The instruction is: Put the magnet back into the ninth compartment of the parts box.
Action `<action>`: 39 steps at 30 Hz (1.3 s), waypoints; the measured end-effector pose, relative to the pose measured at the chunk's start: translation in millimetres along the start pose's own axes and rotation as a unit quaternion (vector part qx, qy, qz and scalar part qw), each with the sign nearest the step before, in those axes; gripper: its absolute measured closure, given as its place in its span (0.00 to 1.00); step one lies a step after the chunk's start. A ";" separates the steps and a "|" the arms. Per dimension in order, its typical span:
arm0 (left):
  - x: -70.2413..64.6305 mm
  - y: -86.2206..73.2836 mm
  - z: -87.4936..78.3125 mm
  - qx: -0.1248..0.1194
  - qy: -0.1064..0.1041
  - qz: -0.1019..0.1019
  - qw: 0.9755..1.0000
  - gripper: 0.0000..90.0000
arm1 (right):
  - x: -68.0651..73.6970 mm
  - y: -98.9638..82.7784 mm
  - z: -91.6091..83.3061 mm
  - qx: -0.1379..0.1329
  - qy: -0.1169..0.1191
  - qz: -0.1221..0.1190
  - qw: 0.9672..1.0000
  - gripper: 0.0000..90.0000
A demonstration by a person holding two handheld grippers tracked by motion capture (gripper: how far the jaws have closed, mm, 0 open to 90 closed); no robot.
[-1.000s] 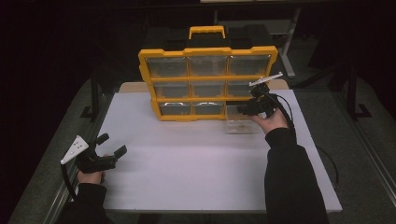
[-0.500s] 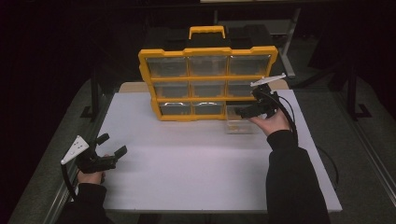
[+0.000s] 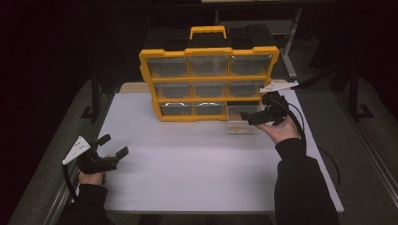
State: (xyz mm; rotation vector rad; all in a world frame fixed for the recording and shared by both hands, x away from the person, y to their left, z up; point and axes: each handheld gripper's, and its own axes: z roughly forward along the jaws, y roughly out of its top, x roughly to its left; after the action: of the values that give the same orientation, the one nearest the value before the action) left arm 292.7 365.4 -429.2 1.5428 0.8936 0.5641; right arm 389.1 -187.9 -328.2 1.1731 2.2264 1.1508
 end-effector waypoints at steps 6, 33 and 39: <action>-0.1 0.1 -0.1 0.000 0.001 0.000 1.000 0.00 | 1.6 -5.6 -8.9 -0.017 0.000 -0.002 1.000 0.00; -0.7 0.4 -0.5 0.001 0.002 0.003 1.000 0.00 | 8.1 -44.7 -33.6 -0.065 -0.002 -0.004 0.998 0.00; -1.4 0.1 0.3 0.003 0.002 0.004 1.000 0.00 | 4.4 -58.0 -34.3 -0.067 -0.003 0.008 0.998 0.00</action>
State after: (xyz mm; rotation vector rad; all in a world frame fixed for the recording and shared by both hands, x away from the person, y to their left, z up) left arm 292.1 364.1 -429.0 1.5519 0.8927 0.5699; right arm 335.4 -219.6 -354.0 1.1391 2.1039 1.2799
